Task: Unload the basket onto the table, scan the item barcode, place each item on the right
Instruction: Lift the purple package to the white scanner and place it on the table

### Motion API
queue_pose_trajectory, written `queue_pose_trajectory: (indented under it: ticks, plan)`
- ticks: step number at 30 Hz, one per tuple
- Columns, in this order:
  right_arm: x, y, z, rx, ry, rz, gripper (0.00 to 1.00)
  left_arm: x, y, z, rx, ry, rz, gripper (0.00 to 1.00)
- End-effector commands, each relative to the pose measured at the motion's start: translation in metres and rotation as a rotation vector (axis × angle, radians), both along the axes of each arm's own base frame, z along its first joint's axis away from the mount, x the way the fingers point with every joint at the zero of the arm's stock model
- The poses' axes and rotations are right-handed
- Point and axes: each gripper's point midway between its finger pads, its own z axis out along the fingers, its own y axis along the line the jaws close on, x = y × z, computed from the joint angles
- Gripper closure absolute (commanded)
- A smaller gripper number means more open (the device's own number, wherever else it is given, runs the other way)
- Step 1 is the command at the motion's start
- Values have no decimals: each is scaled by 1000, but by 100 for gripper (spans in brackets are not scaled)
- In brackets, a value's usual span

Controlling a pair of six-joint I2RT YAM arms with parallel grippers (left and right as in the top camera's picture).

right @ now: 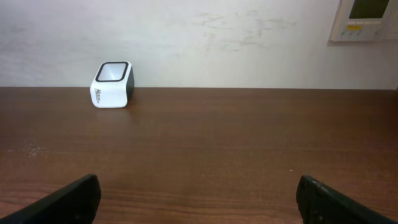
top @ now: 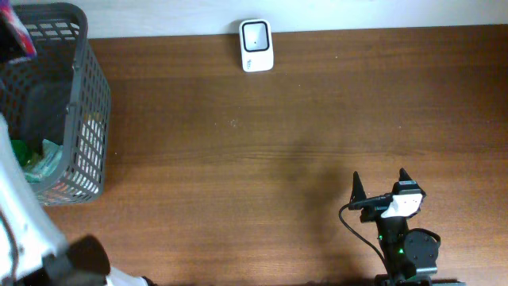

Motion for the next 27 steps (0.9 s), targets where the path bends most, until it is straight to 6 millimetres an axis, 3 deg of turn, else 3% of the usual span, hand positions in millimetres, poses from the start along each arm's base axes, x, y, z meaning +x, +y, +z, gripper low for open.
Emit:
queue_pose_trajectory:
  ticks: [1, 3, 4, 6, 9, 10, 11, 15, 18, 19, 20, 22, 24, 27]
  plan:
    - [0, -3, -3, -3, 4, -15, 1, -22, -76, 70, -230, -223, -279, 100]
    - [0, -3, -3, -3, 4, -15, 1, -27, -125, 86, -358, -258, -497, 100]
    - [0, -3, -3, -3, 4, -15, 1, -26, -145, 81, -429, -231, -531, 100]
    - [0, -3, -3, -3, 4, -15, 1, -24, -176, 68, -499, -167, -575, 100]
    - [0, -3, -3, -3, 4, -15, 1, -22, -239, 42, -556, -50, -698, 100]
    - [0, -3, -3, -3, 4, -15, 1, -22, -264, 28, -570, 7, -726, 100]
    - [0, -3, -3, -3, 4, -15, 1, -19, -275, 14, -565, 57, -706, 100]
    - [0, -3, -3, -3, 4, -15, 1, -7, -306, -79, -390, 341, -478, 100]
    - [0, -3, -3, -3, 4, -15, 1, -11, -329, -139, -270, 531, -423, 100]
    - [0, -3, -3, -3, 4, -15, 1, -15, -344, -178, -209, 648, -412, 100]
    - [0, -3, -3, -3, 4, -15, 1, -19, -352, -194, -195, 701, -420, 100]
    - [0, -3, -3, -3, 4, -15, 1, -29, -379, -247, -157, 858, -442, 100]
    - [0, -3, -3, -3, 4, -15, 1, -29, -397, -285, -125, 932, -459, 100]
    - [0, -3, -3, -3, 4, -15, 1, -20, -416, -327, -108, 964, -476, 100]
